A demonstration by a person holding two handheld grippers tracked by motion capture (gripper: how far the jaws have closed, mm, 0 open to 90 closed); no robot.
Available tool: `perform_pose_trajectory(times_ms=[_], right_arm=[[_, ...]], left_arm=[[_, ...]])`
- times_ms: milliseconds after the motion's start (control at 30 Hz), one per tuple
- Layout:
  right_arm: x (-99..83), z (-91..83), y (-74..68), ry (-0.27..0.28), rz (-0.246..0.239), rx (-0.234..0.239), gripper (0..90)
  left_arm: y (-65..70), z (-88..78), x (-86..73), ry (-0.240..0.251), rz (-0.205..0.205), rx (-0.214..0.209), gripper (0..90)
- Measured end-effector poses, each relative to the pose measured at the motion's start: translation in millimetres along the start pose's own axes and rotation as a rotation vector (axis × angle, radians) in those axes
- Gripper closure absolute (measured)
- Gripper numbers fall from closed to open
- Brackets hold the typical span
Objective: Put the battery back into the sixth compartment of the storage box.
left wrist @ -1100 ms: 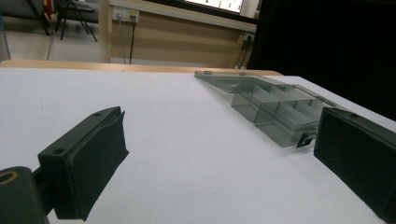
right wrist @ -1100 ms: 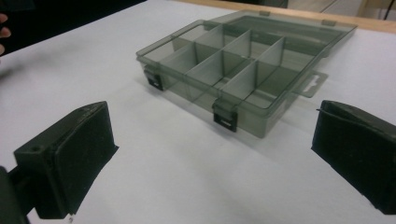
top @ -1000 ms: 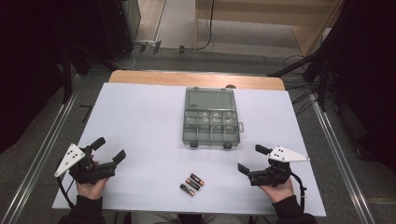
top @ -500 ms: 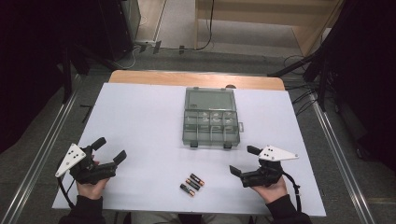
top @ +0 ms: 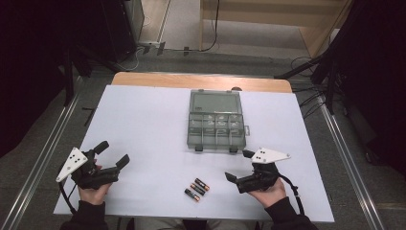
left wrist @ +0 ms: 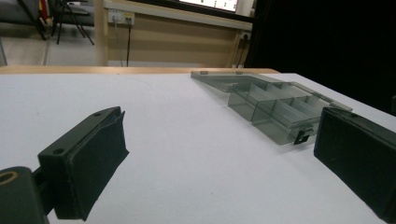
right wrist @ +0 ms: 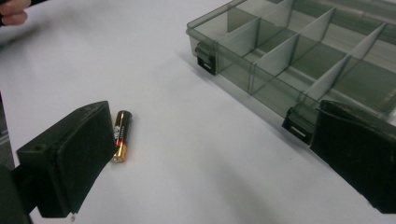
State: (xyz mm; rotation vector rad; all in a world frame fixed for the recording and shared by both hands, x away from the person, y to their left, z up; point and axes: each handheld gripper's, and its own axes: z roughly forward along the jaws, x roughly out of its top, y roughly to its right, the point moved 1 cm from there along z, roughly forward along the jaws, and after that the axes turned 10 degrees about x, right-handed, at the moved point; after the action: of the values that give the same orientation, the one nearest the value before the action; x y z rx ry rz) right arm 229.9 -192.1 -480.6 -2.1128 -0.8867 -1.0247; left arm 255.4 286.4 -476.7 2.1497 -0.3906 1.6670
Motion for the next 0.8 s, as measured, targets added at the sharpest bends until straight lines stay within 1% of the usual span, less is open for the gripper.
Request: perform_pose_trajectory(times_ms=[33, 67, 100, 200, 267, 333, 367, 400, 533, 567, 633, 667, 700, 733, 767, 800], right_arm=[[1.3, 3.6, -1.8, -0.023, -0.007, 0.009, 0.5], [1.3, 3.6, -1.8, -0.023, -0.007, 0.009, 0.5], [1.8, 5.5, -2.6, -0.035, -0.009, 0.017, 0.4], [6.4, 12.5, -7.3, -0.082, -0.023, 0.032, 0.5], [7.4, 13.4, -8.2, -0.086, -0.023, 0.034, 0.5], [10.8, 18.0, -11.4, -0.107, -0.028, 0.044, 0.5], [10.8, 18.0, -11.4, -0.107, -0.028, 0.044, 0.5], [12.4, 20.8, -13.2, -0.124, -0.030, 0.047, 0.5], [15.4, 27.6, -16.2, -0.156, -0.034, 0.059, 0.4], [15.4, 27.6, -16.2, -0.156, -0.034, 0.059, 0.4], [18.6, 33.5, -18.7, -0.183, -0.046, 0.065, 0.4], [18.6, 33.5, -18.7, -0.183, -0.046, 0.065, 0.4], [20.6, 37.5, -20.7, -0.201, -0.051, 0.069, 0.4], [20.6, 37.5, -20.7, -0.201, -0.051, 0.069, 0.4], [22.5, 41.5, -22.7, -0.225, -0.053, 0.075, 0.4], [22.5, 41.5, -22.7, -0.225, -0.053, 0.075, 0.4]], left_arm=[[-0.3, 0.1, -0.1, -0.004, 0.001, 0.001, 2.3], [-0.3, 0.1, -0.1, -0.004, 0.001, 0.001, 2.3], [-0.3, 0.2, -0.1, -0.003, 0.001, 0.001, 2.3], [-0.1, 0.4, -0.1, -0.004, 0.002, 0.002, 2.3], [-0.1, 0.3, -0.1, -0.005, 0.003, 0.003, 2.3], [-0.2, 0.4, -0.1, -0.005, 0.002, 0.002, 2.3], [-0.2, 0.4, -0.1, -0.005, 0.002, 0.002, 2.3], [-0.4, 0.4, -0.1, -0.005, 0.004, 0.002, 2.3], [-0.5, 0.6, -0.1, -0.007, 0.005, 0.004, 2.3], [-0.5, 0.6, -0.1, -0.007, 0.005, 0.004, 2.3], [-0.4, 0.4, -0.1, -0.006, 0.004, 0.006, 2.3], [-0.5, 0.4, -0.1, -0.006, 0.005, 0.006, 2.3], [-0.5, 0.5, -0.1, -0.007, 0.005, 0.006, 2.3], [-0.4, 0.6, -0.1, -0.008, 0.006, 0.005, 2.3], [-0.3, 0.7, -0.1, -0.009, 0.006, 0.005, 2.3], [-0.3, 0.7, -0.1, -0.009, 0.006, 0.005, 2.3]])
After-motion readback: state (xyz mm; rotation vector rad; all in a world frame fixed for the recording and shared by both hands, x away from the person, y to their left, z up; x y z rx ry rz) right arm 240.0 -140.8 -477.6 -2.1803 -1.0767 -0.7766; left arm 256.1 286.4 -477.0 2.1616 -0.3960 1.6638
